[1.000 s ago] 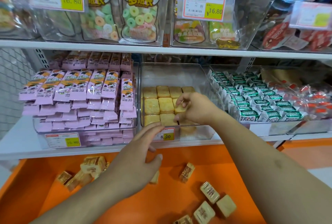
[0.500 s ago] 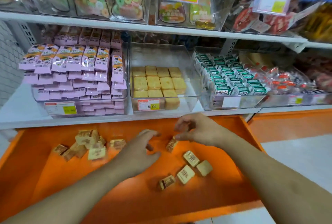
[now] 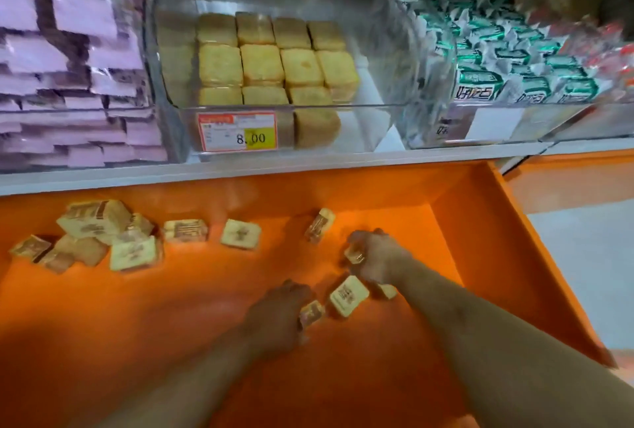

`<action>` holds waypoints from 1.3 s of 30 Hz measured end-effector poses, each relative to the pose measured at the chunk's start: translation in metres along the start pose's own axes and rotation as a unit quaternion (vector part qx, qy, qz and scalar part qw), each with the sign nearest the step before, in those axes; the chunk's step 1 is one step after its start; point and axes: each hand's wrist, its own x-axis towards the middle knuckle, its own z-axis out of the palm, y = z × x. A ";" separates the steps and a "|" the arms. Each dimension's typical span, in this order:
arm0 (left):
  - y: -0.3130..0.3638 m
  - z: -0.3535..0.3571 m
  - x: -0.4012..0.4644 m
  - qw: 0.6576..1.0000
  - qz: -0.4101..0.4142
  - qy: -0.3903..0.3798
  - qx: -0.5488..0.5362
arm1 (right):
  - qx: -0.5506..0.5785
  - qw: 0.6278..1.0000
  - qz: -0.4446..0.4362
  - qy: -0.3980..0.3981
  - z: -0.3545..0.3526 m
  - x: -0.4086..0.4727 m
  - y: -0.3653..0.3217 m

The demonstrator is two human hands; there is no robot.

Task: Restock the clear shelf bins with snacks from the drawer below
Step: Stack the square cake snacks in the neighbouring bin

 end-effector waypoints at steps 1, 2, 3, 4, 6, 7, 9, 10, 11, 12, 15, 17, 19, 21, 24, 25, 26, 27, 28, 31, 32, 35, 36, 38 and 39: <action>0.000 0.004 0.006 1.000 -0.010 -0.003 0.001 | 0.001 1.000 0.014 -0.003 0.008 0.008 0.000; -0.001 0.009 0.011 1.000 -0.021 -0.008 -0.001 | 0.001 1.000 0.024 -0.005 0.014 0.014 -0.001; -0.002 0.012 0.015 1.000 -0.026 -0.008 -0.005 | 0.002 0.999 0.039 -0.012 0.022 0.022 -0.001; -0.002 0.014 0.017 0.999 -0.029 -0.009 -0.010 | 0.003 0.999 0.047 -0.014 0.025 0.025 -0.002; -0.003 0.014 0.017 0.998 -0.046 -0.007 -0.036 | -0.010 0.998 0.056 -0.005 0.031 0.030 -0.004; -0.006 0.011 0.015 0.996 -0.059 -0.004 -0.071 | -0.015 0.998 0.057 0.001 0.032 0.030 -0.005; -0.014 0.003 0.009 0.980 -0.101 0.002 -0.170 | -0.003 0.998 0.054 0.014 0.027 0.027 -0.008; -0.016 -0.005 0.002 0.968 -0.124 0.006 -0.218 | 0.021 0.998 0.056 0.023 0.020 0.023 -0.012; -0.019 -0.014 -0.004 0.953 -0.143 0.018 -0.267 | 0.059 0.996 0.060 0.024 0.013 0.022 -0.014; -0.020 -0.024 -0.011 0.933 -0.166 0.027 -0.317 | 0.102 0.993 0.059 0.020 0.003 0.017 -0.018; -0.016 -0.053 -0.036 0.863 -0.185 0.049 -0.467 | 0.234 0.971 0.037 -0.036 -0.036 -0.004 -0.031; -0.008 -0.078 -0.062 0.827 -0.171 0.071 -0.530 | 0.337 0.938 0.004 -0.086 -0.062 -0.031 -0.046; 0.002 -0.103 -0.093 0.802 -0.156 0.092 -0.570 | 0.426 0.898 -0.016 -0.105 -0.085 -0.065 -0.067; 0.014 -0.122 -0.108 0.784 -0.136 0.109 -0.596 | 0.497 0.860 -0.036 -0.111 -0.102 -0.096 -0.085; 0.031 -0.150 -0.135 0.783 -0.097 0.104 -0.605 | 0.596 0.792 -0.066 -0.118 -0.125 -0.147 -0.112; 0.037 -0.161 -0.151 0.774 -0.069 0.109 -0.620 | 0.618 0.774 -0.082 -0.114 -0.131 -0.166 -0.121; 0.046 -0.173 -0.172 0.759 -0.047 0.127 -0.637 | 0.632 0.761 -0.099 -0.107 -0.137 -0.185 -0.130; 0.053 -0.182 -0.191 0.760 -0.024 0.142 -0.634 | 0.643 0.750 -0.117 -0.105 -0.142 -0.204 -0.139; 0.058 -0.188 -0.209 0.764 -0.018 0.155 -0.626 | 0.648 0.743 -0.130 -0.104 -0.145 -0.222 -0.147; 0.070 -0.194 -0.247 0.771 0.035 0.156 -0.616 | 0.622 0.758 -0.161 -0.109 -0.148 -0.264 -0.165; 0.073 -0.196 -0.253 0.770 0.041 0.170 -0.614 | 0.590 0.781 -0.172 -0.110 -0.146 -0.272 -0.168; 0.084 -0.201 -0.269 0.755 0.058 0.207 -0.619 | 0.543 0.820 -0.170 -0.064 -0.149 -0.284 -0.178; 0.085 -0.205 -0.271 0.755 0.056 0.222 -0.614 | 0.550 0.817 -0.167 -0.051 -0.152 -0.282 -0.179; 0.085 -0.211 -0.268 0.755 0.051 0.242 -0.607 | 0.582 0.799 -0.152 -0.021 -0.160 -0.272 -0.179; 0.085 -0.214 -0.263 0.756 0.048 0.246 -0.605 | 0.593 0.791 -0.148 -0.002 -0.166 -0.265 -0.177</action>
